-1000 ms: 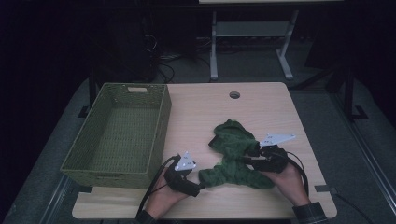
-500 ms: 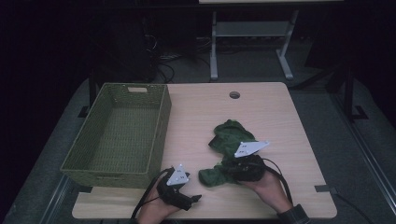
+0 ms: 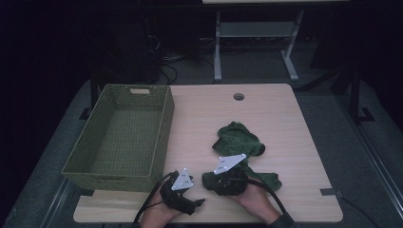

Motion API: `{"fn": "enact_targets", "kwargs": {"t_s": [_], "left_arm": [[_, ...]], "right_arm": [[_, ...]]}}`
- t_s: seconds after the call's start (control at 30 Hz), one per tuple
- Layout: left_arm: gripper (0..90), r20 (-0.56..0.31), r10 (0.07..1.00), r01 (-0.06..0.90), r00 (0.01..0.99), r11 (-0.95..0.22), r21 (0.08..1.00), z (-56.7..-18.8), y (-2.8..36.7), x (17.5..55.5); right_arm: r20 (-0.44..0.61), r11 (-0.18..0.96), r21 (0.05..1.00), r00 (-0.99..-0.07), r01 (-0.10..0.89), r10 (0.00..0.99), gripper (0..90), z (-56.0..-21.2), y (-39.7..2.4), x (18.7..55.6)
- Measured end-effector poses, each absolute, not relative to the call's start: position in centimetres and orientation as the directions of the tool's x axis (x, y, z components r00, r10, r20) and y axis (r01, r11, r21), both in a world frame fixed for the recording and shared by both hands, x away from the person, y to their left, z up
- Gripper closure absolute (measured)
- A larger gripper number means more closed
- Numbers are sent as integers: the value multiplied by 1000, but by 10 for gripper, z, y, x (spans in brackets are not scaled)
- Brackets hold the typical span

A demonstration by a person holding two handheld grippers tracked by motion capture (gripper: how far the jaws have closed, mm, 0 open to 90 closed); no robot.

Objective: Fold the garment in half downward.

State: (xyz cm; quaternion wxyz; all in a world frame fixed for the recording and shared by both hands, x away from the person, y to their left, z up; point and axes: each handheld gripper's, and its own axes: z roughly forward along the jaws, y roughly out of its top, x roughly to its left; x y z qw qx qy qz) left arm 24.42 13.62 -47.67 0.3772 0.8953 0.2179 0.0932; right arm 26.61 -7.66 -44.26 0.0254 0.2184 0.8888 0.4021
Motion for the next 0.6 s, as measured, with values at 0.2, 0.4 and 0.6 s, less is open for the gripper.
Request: {"fn": "enact_targets", "kwargs": {"t_s": [0.2, 0.4, 0.6], "left_arm": [[129, 2, 453, 316, 892, -626, 713, -477, 136, 245], [129, 0, 455, 316, 891, -619, 719, -477, 136, 245], [129, 0, 455, 316, 891, -620, 718, -477, 136, 245]], "right_arm": [[72, 634, 688, -903, 352, 423, 727, -457, -68, 268], [2, 657, 684, -901, 318, 434, 794, -466, -62, 264], [24, 640, 689, -895, 338, 446, 870, -467, -62, 262]]}}
